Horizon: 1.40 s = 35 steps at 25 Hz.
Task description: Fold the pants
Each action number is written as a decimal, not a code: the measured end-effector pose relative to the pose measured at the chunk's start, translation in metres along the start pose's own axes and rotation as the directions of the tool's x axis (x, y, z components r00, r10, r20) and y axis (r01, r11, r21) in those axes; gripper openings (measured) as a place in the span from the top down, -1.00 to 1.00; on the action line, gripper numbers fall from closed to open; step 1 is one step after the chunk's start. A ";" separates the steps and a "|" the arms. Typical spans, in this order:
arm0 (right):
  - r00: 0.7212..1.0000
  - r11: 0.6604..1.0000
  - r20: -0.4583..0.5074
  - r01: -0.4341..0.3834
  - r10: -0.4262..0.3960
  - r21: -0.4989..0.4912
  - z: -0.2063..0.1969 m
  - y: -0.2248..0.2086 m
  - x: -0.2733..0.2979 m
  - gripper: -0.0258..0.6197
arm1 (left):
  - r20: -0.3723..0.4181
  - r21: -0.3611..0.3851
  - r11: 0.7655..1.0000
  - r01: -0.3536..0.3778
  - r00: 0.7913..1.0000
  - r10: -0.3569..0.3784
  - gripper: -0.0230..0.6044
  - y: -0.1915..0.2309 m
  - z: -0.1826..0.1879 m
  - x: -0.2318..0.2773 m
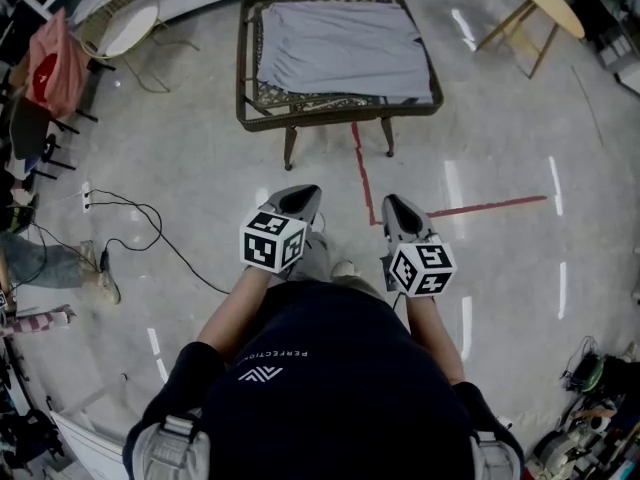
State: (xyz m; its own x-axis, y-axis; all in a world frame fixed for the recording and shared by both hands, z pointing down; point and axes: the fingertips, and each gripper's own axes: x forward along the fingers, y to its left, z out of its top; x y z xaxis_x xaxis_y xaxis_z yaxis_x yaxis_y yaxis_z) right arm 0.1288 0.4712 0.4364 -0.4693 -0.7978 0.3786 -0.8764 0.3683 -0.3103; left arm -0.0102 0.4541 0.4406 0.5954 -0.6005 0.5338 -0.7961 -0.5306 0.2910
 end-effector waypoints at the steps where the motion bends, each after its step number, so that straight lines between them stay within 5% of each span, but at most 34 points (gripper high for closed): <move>1: 1.000 1.000 -0.003 0.005 -0.005 0.005 0.001 -0.004 0.004 0.78 | 0.001 0.000 1.000 -0.002 1.000 0.002 0.88 0.004 0.004 0.002; 6: 0.999 0.999 -0.012 0.032 -0.032 0.028 0.014 -0.025 0.027 0.78 | 0.019 0.057 0.998 0.018 1.000 -0.019 0.88 0.018 0.024 0.016; 35: 0.984 0.989 -0.101 0.145 -0.144 0.008 0.072 -0.096 0.184 0.78 | -0.135 0.052 0.999 -0.011 0.991 0.018 0.89 0.183 0.070 0.097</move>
State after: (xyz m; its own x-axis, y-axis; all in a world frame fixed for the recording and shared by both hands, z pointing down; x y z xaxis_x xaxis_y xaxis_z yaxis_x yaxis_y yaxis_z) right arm 0.1340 0.2546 0.4735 -0.3470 -0.7901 0.5053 -0.9344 0.2450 -0.2587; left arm -0.0908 0.2569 0.4901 0.5608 -0.5239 0.6411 -0.7960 -0.5543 0.2432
